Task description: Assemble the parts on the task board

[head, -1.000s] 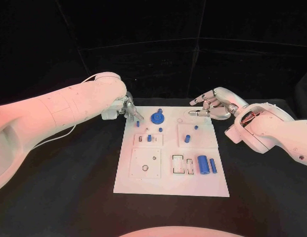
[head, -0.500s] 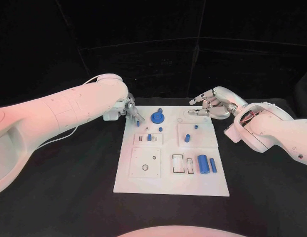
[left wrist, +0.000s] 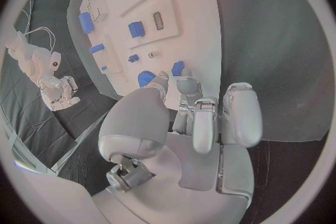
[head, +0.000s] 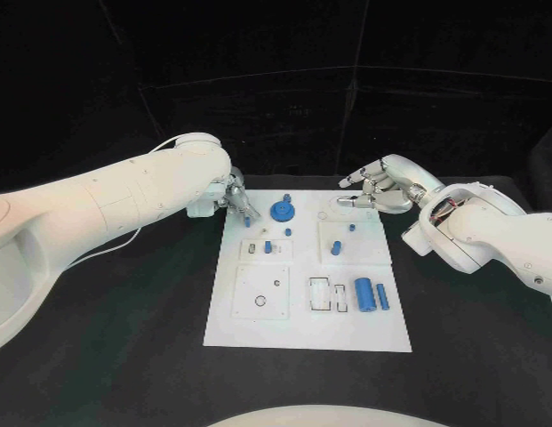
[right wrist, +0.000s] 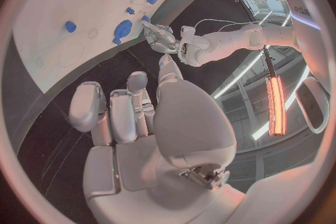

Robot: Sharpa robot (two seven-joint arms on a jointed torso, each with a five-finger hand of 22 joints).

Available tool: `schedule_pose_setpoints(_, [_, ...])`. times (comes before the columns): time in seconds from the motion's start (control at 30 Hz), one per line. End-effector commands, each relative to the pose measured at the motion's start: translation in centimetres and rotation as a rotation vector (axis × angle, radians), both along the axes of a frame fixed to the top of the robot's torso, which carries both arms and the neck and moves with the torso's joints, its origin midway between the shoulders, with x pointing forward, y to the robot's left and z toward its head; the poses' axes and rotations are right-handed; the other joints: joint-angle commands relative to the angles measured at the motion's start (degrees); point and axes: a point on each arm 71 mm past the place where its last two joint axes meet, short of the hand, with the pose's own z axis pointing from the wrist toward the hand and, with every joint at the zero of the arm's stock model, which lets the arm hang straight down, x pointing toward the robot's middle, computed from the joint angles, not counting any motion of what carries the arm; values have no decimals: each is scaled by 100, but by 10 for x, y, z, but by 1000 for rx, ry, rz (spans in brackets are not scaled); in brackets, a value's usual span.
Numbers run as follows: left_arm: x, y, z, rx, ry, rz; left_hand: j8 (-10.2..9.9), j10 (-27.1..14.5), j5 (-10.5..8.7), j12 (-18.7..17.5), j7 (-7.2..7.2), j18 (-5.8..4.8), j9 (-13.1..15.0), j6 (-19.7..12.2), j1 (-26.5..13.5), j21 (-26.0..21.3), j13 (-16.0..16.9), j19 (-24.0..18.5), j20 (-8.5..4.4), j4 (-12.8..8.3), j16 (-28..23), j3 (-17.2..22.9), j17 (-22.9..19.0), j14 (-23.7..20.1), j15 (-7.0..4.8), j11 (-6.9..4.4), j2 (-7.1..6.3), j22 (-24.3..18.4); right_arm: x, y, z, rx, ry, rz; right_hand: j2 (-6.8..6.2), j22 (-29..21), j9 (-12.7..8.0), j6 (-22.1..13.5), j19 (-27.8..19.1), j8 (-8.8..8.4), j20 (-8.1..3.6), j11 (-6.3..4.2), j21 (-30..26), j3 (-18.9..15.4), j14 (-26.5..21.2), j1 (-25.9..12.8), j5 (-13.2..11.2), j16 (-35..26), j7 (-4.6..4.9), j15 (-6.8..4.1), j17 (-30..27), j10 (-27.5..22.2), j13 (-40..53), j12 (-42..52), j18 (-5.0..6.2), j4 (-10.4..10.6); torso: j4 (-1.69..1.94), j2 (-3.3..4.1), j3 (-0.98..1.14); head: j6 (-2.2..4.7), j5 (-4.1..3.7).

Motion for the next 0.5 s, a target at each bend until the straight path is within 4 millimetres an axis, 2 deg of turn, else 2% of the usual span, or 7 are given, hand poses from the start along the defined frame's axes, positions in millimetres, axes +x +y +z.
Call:
schedule_pose_setpoints(0.03, [1,-2,1,-8,-6,-15,-24,-22,-19,23,-10,42,-11,42,62,9,-5,13,11,-38,19,-7,1510,604,19,-5,-14,7,0,1,1,4,-4,9,62,-7,4,17,-35,23,15,12,-34,-31,178,-13,19,-20,-9,0,-4,-30,-8,-1,119,4,0,1,0,2,2])
schedule_pose_setpoints(0.5, [0,-1,0,-1,6,-18,-7,-10,-20,44,-21,40,-35,96,150,14,1,16,10,-94,19,-4,1510,604,16,-13,50,20,0,1,1,4,-3,10,62,-7,4,17,-35,23,15,12,-34,-31,178,-13,19,-20,-9,0,-4,-30,-8,-1,119,4,-1,2,-3,-21,-8])
